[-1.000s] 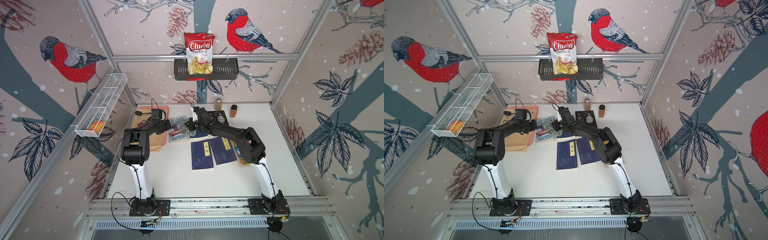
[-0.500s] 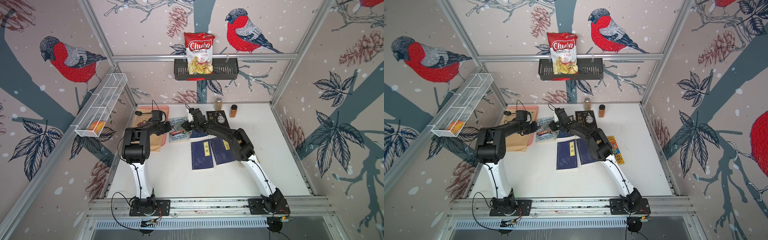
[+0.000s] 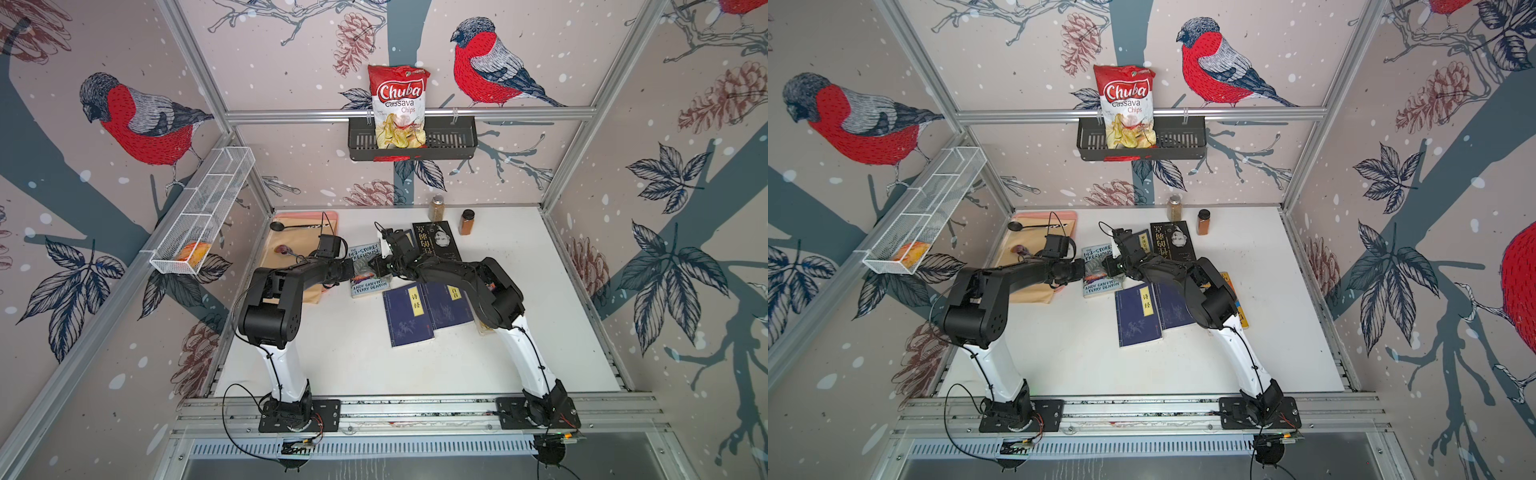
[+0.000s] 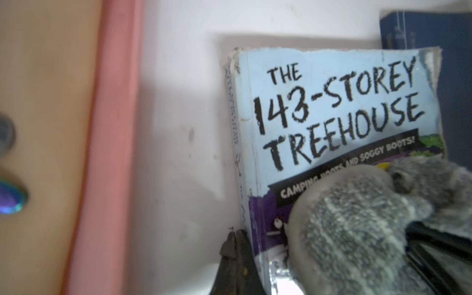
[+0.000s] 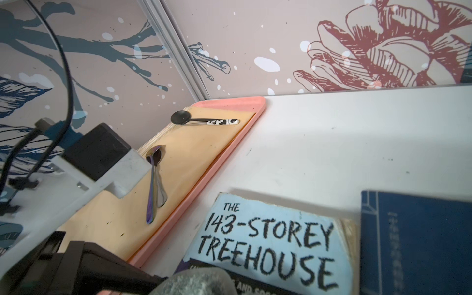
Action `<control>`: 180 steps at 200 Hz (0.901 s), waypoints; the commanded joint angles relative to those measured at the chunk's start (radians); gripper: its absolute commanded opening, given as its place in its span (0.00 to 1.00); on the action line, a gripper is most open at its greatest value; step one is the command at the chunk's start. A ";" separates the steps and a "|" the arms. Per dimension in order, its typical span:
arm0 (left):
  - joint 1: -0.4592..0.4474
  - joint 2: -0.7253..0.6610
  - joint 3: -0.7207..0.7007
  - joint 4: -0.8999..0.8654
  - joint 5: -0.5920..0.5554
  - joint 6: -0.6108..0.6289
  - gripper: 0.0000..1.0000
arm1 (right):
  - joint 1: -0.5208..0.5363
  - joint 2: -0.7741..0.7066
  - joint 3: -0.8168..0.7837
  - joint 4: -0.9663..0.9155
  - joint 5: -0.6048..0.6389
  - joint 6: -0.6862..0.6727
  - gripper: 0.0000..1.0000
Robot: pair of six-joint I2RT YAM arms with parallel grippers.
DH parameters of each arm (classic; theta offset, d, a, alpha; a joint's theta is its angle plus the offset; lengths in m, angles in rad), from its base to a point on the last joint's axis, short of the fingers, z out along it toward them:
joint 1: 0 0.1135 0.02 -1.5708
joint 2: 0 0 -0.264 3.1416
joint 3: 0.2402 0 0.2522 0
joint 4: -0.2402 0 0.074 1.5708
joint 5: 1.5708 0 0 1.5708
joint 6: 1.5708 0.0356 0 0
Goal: Wipe the cover of the book
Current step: Move the book to the center of the board.
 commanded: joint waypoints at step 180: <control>-0.149 -0.156 -0.051 -0.046 0.041 0.004 0.00 | 0.160 -0.460 -0.556 -0.097 0.239 0.098 0.08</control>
